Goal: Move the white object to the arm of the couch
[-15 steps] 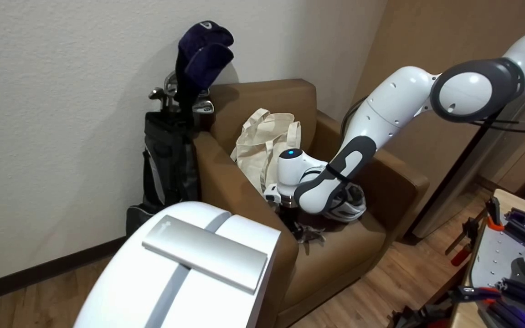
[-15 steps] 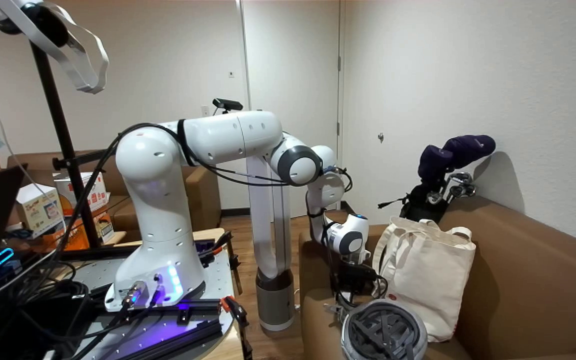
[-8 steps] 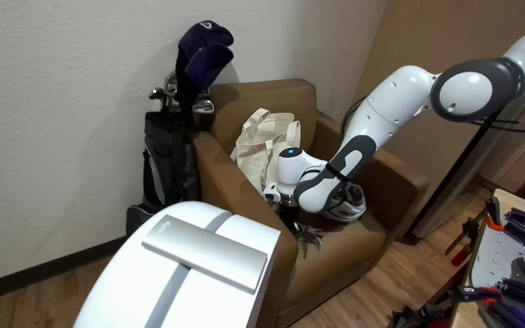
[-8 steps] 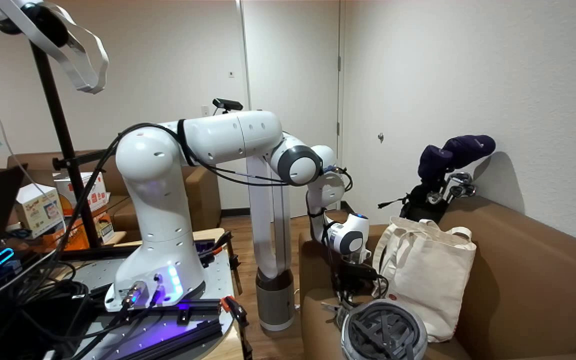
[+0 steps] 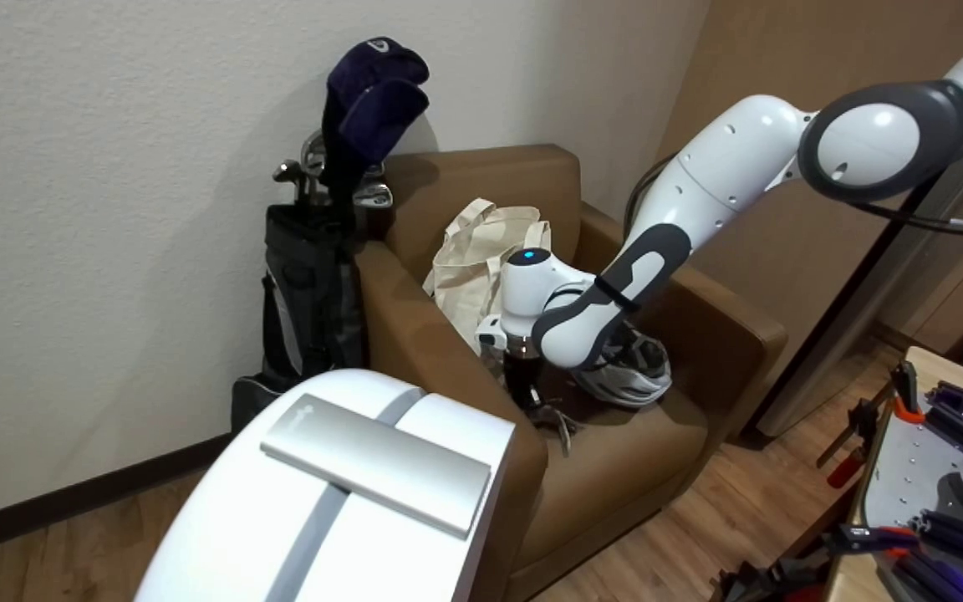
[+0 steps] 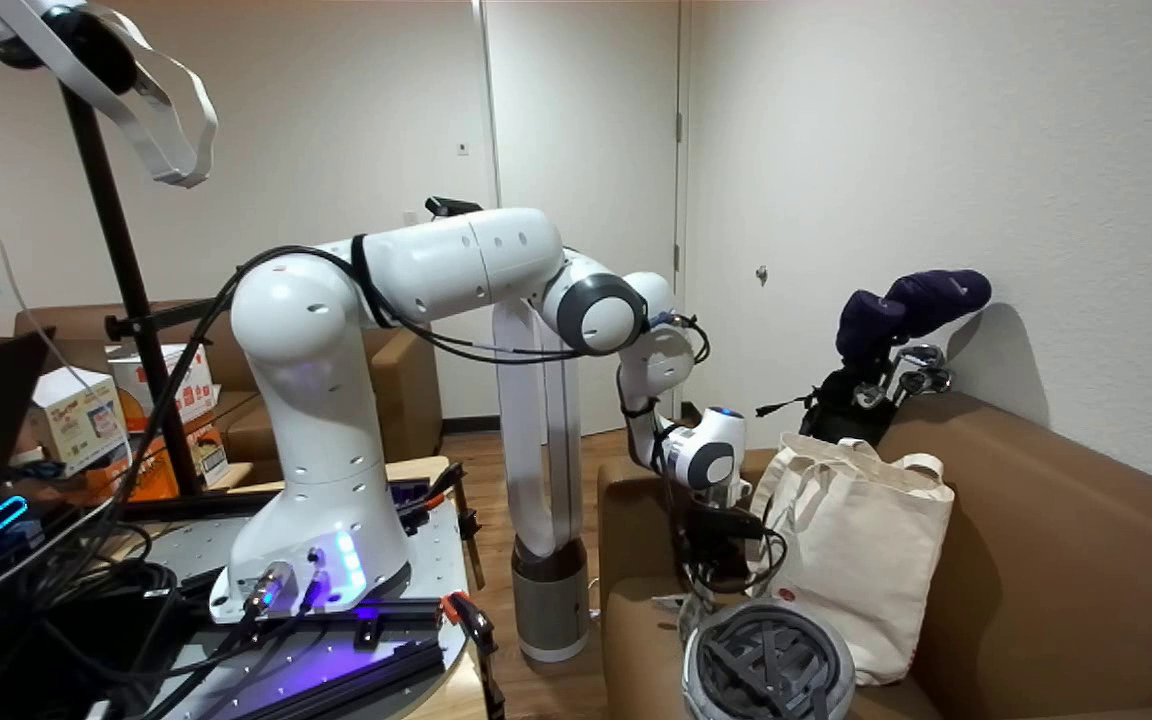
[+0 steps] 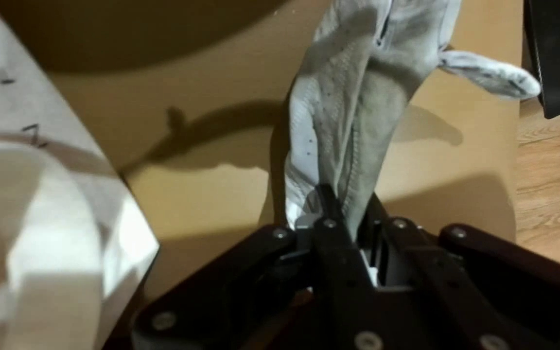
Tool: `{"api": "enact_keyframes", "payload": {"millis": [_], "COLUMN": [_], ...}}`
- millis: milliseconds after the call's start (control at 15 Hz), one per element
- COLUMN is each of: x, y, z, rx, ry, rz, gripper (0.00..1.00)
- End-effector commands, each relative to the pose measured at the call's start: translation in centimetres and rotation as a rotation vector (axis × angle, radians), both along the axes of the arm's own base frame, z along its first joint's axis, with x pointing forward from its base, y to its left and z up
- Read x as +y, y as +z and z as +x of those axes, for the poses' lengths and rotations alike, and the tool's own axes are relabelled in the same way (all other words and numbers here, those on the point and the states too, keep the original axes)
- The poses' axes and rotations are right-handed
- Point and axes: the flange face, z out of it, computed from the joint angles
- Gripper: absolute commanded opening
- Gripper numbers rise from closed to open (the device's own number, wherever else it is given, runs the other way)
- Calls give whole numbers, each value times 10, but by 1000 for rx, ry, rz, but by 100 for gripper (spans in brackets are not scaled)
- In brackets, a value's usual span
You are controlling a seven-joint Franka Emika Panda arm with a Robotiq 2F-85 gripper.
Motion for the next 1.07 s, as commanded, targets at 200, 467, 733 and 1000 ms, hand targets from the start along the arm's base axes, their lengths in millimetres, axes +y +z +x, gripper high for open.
{"api": "enact_keyframes", "payload": {"millis": [200,467,733,1000], "x": [-22,-17,-12,1], "y": [117,112,93,134], "z": [12,30,24,26], "rx": [-33,-70,-53,-186], "ry": [-129,-93,-117,-323], "rz": [-36,-27,-14,59], "gripper": [6,13,4,4]}}
